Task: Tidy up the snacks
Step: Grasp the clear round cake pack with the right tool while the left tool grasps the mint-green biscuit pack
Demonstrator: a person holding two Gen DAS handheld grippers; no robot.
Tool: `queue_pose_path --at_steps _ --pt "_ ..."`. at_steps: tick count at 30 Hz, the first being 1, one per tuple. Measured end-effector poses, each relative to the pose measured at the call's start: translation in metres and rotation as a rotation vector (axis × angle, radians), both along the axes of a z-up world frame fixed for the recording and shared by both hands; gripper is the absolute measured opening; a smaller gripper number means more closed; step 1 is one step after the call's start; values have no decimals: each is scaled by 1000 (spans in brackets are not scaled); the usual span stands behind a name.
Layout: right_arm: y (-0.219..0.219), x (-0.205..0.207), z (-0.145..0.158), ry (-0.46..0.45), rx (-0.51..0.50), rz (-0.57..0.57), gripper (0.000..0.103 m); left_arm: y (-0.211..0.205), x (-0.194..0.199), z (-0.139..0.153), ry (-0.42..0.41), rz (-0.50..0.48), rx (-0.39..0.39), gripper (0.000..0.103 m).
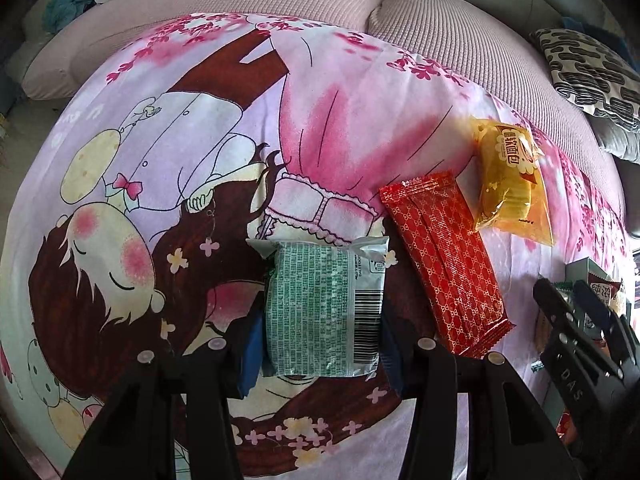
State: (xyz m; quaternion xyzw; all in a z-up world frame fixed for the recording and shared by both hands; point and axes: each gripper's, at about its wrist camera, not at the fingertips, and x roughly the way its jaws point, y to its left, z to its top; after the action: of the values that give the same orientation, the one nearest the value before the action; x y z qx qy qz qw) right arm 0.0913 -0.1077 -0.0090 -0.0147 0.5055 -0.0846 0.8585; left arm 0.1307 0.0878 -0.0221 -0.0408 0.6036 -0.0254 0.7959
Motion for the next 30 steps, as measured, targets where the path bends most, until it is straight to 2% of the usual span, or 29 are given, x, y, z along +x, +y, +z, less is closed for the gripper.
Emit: queue_pose_path --at_steps 6,14,21,30 --pt "-5 -3 2 -5 61 -11 66 -4 0 1 -1 -3 9 51" --pt "-3 -14 -3 27 223 -26 66 -4 0 1 0 -7 11 51" --pt "5 -36 -6 42 209 -13 66 -4 -2 2 -1 -29 -1 51" --pt "21 -49 -13 67 126 28 66 -12 -18 3 3 -47 5 51"
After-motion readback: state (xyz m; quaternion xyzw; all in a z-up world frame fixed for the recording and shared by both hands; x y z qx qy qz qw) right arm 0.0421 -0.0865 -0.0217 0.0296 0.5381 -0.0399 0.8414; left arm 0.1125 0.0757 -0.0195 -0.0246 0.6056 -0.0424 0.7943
